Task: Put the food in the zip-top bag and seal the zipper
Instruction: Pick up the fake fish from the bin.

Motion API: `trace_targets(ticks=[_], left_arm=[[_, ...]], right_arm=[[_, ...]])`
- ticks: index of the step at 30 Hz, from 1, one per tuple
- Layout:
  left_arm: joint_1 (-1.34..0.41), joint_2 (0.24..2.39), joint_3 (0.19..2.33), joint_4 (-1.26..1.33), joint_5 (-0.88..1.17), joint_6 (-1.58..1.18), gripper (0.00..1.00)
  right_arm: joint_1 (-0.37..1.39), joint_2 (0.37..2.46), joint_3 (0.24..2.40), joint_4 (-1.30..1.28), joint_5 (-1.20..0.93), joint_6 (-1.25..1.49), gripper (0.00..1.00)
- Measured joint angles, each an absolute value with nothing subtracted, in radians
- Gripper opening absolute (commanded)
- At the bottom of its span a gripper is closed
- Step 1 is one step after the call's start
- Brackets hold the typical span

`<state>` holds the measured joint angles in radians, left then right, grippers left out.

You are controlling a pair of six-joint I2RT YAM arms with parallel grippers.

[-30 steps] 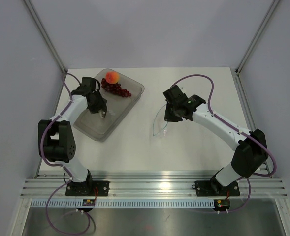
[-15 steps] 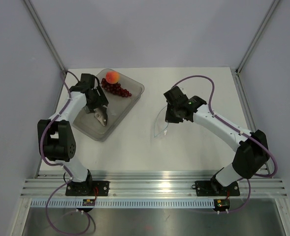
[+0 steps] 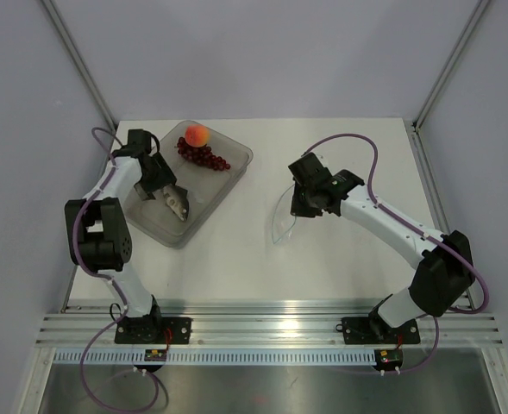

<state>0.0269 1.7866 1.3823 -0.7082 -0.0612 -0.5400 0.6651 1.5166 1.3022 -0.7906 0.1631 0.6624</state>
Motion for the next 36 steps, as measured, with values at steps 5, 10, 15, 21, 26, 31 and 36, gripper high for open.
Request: trace_targets(ticks=[5,10,15,21,26,31,36], left_arm=[[0.096,1.818,1.367,-0.661,0.027,-0.549,0.69],[0.119,1.885,1.351,-0.621,0.110,-0.561,0.61],[0.128,1.928,1.348,-0.579,0.174,-0.579,0.53],[0.133,1.933,1.333,-0.546,0.209,-0.595,0.31],[0.136,1.913,1.325,-0.545,0.205,-0.597,0.06],[0.138,1.841,1.324,-0.566,0.168,-0.572,0.00],[0.137,1.720,1.324,-0.583,0.160,-0.546,0.00]], right_arm=[[0.665,1.517,1.299,-0.791,0.161,0.662,0.00],[0.665,1.517,1.299,-0.791,0.155,0.662,0.00],[0.665,1.517,1.299,-0.793,0.154,0.662,0.00],[0.665,1.520,1.299,-0.803,0.154,0.662,0.00],[0.665,1.526,1.299,-0.807,0.145,0.662,0.00],[0.665,1.537,1.299,-0.806,0.137,0.662,0.00],[0.665,1.543,1.299,-0.805,0.132,0.663,0.00]])
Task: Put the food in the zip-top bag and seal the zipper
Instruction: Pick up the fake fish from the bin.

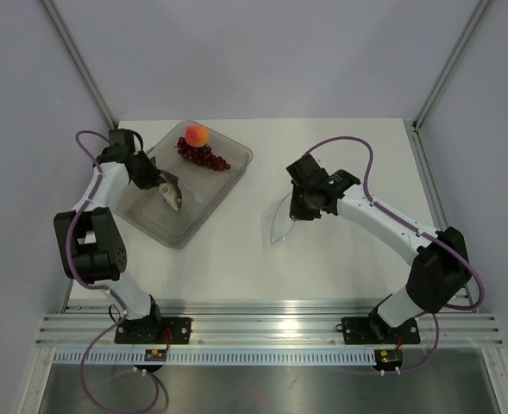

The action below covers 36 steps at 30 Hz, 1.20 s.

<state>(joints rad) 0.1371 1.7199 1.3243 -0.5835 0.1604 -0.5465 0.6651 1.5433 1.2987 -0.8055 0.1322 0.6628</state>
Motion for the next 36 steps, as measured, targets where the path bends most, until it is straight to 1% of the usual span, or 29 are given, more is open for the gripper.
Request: trace_targets(ticks=[6,10,16,26,31,36], left_arm=[[0.118,1.620,1.324,-0.585,0.162,-0.528,0.00],[0.071,1.575,1.326,-0.587,0.162,-0.514,0.00],[-0.007,1.566,1.375,-0.601,0.212,-0.481,0.00],[-0.041,1.526,1.353,-0.549,0.281,-0.468,0.00],[-0.053,1.470,1.342,-0.516,0.292,-0.469,0.00],[-0.077,1.357,1.273,-0.446,0.292,-0.476,0.00]], right_arm=[[0.665,1.548,1.299,-0.805,0.126,0.663,0.00],[0.665,1.549,1.311,-0.805,0.119,0.663,0.00],[0.671,1.566,1.405,-0.811,0.115,0.658,0.00],[0.747,1.741,1.673,-0.822,0.104,0.628,0.00],[0.763,1.815,1.709,-0.821,0.059,0.629,0.00],[0.763,1.874,1.747,-0.831,0.007,0.637,0.00]])
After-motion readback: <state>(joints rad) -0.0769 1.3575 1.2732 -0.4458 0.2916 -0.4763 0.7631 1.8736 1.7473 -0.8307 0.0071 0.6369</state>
